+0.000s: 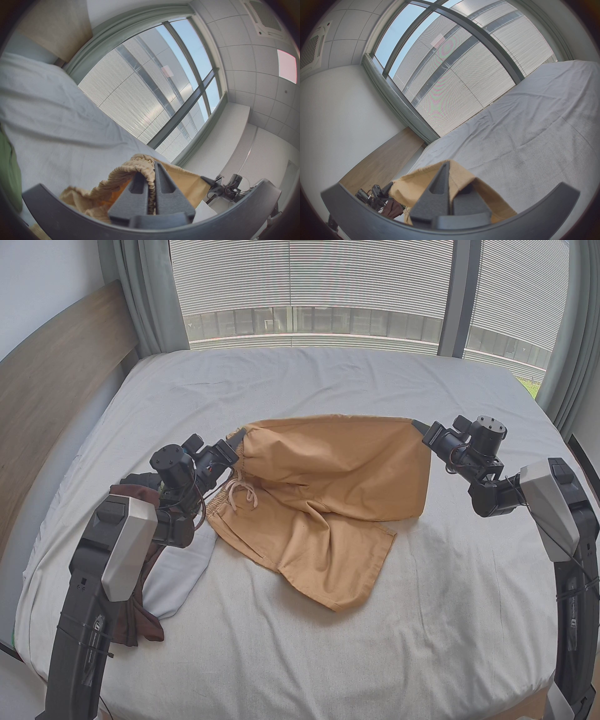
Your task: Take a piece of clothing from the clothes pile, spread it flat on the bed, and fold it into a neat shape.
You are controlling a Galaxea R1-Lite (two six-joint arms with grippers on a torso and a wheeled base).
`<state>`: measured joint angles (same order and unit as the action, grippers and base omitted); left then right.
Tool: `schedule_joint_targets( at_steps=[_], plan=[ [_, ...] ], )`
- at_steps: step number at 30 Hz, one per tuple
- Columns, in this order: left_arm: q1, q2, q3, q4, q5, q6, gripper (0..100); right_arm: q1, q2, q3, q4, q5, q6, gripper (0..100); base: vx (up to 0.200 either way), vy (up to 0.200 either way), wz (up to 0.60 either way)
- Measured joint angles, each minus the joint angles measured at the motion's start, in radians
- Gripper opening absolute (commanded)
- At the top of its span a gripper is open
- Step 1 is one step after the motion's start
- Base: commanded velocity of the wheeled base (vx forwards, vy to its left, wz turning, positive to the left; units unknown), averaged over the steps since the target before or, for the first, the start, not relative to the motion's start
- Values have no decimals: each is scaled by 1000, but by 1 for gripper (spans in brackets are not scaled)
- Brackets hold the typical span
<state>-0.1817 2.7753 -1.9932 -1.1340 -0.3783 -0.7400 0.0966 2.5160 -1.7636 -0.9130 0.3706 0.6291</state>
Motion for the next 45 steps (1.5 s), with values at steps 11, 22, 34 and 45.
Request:
schedule_joint_targets(
  at_steps=[11, 22, 34, 45],
  plan=[
    [-3, 87, -6, 110, 37, -2, 100, -9, 110, -199, 0, -51, 1, 100, 0, 0, 0],
    [5, 37, -7, 119, 90, -4, 100, -14, 64, -144, 6, -77, -1, 100, 0, 0, 0],
    [36, -103, -7, 109, 139, -2, 100, -15, -21, 35, -27, -79, -7, 100, 0, 0, 0],
    [38, -315, 122, 4, 95, 2, 100, 30, -105, 308, -117, -78, -14, 100, 0, 0, 0]
  ],
)
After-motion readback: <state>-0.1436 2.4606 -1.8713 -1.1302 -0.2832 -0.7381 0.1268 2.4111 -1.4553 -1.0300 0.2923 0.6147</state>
